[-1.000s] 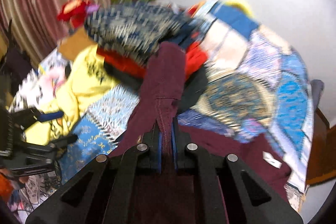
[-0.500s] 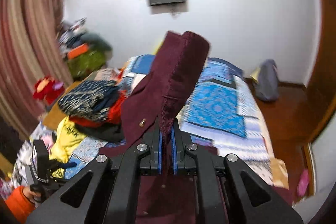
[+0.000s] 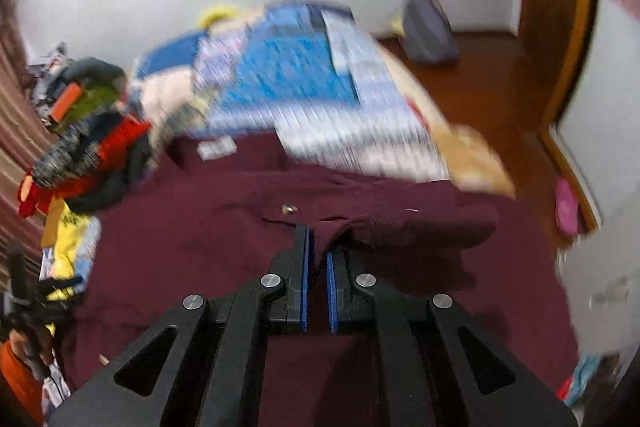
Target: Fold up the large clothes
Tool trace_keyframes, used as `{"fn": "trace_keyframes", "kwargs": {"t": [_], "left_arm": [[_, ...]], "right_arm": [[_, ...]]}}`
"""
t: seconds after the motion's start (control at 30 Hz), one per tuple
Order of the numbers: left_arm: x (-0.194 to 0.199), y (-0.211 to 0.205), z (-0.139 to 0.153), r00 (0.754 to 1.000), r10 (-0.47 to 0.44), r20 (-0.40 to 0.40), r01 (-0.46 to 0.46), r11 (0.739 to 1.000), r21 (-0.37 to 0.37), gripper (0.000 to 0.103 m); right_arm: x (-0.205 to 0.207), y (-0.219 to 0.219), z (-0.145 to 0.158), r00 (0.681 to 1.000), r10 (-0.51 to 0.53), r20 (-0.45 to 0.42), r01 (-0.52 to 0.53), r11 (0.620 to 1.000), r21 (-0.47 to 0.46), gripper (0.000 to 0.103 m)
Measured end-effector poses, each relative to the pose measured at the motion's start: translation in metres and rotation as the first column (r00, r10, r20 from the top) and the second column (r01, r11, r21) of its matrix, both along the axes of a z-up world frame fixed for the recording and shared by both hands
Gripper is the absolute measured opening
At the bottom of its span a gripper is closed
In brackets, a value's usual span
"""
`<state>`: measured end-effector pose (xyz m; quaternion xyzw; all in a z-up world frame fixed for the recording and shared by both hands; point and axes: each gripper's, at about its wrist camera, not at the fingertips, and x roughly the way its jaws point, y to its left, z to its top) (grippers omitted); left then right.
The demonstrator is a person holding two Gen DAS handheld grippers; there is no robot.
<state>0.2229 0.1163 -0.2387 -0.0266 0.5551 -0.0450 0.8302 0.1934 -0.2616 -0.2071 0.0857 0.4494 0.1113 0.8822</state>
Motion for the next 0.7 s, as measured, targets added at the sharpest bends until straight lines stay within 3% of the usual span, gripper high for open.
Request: {"fn": "trace_keyframes", "kwargs": {"t": [0.13, 0.27, 0.53, 0.7], "left_arm": [[-0.006, 0.0, -0.003, 1.0, 0.004, -0.004, -0.004, 1.0, -0.004, 0.065], [-0.011, -0.002, -0.003, 1.0, -0.012, -0.009, 0.012, 1.0, 0.005, 0.065], [-0.02, -0.005, 0.012, 0.998, -0.048, 0.029, 0.046, 0.996, 0.076, 0.065], [-0.007, 0.001, 0.046, 0.993, -0.019, 0.113, 0.009, 0.996, 0.089, 0.065]], "right_arm": [[-0.002, -0.016, -0.044, 0.99, -0.002, -0.143, 0.009, 0.999, 0.049, 0.007], [-0.006, -0.025, -0.058, 0.979, 0.014, -0.204, -0.003, 0.999, 0.054, 0.012], [-0.009, -0.05, -0.06, 0.964, 0.038, -0.264, -0.004, 0.992, 0.126, 0.018], [-0.008, -0.057, -0.048, 0.963, 0.034, -0.266, 0.006, 0.989, 0.148, 0.019]]}}
